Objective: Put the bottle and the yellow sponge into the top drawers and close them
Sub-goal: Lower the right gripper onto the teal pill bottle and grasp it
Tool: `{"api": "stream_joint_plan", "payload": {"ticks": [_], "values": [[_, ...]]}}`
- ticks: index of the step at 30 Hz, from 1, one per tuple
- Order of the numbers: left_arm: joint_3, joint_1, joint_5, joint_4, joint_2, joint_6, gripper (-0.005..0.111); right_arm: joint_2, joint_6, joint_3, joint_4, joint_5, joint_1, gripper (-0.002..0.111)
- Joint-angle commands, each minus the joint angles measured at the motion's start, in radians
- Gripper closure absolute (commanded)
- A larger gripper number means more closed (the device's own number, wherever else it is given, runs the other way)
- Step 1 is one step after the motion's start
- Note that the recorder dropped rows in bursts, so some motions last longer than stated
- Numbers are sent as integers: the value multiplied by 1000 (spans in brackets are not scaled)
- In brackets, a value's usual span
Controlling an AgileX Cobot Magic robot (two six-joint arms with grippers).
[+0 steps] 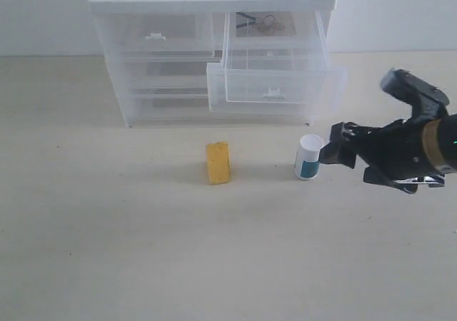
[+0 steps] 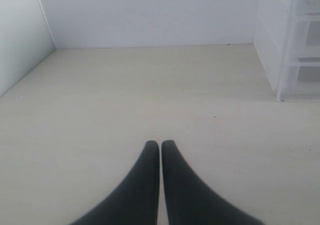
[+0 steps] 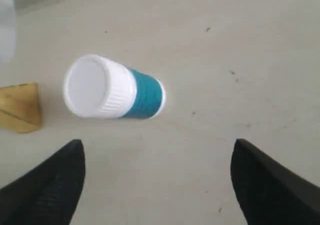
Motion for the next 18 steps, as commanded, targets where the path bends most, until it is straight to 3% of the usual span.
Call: {"api": "stream_joint_plan", "payload": {"ticks": [1, 3, 6, 11, 13, 18], "values": [[2, -5, 1, 5, -1, 3, 103, 86, -45, -24, -59, -488, -235, 34], [2, -5, 1, 5, -1, 3, 103, 137, -81, -37, -73, -483, -283, 34], [2, -5, 1, 5, -1, 3, 103, 168, -376, -37, -9, -319, -257, 34], [2, -5, 1, 5, -1, 3, 103, 172, -1002, -37, 299, -291, -172, 34], [2, -5, 1, 5, -1, 3, 103, 182, -1118, -37, 373, -303, -147, 34], [2, -5, 1, 5, -1, 3, 103, 251, -1195, -37, 435, -368, -109, 34]]}}
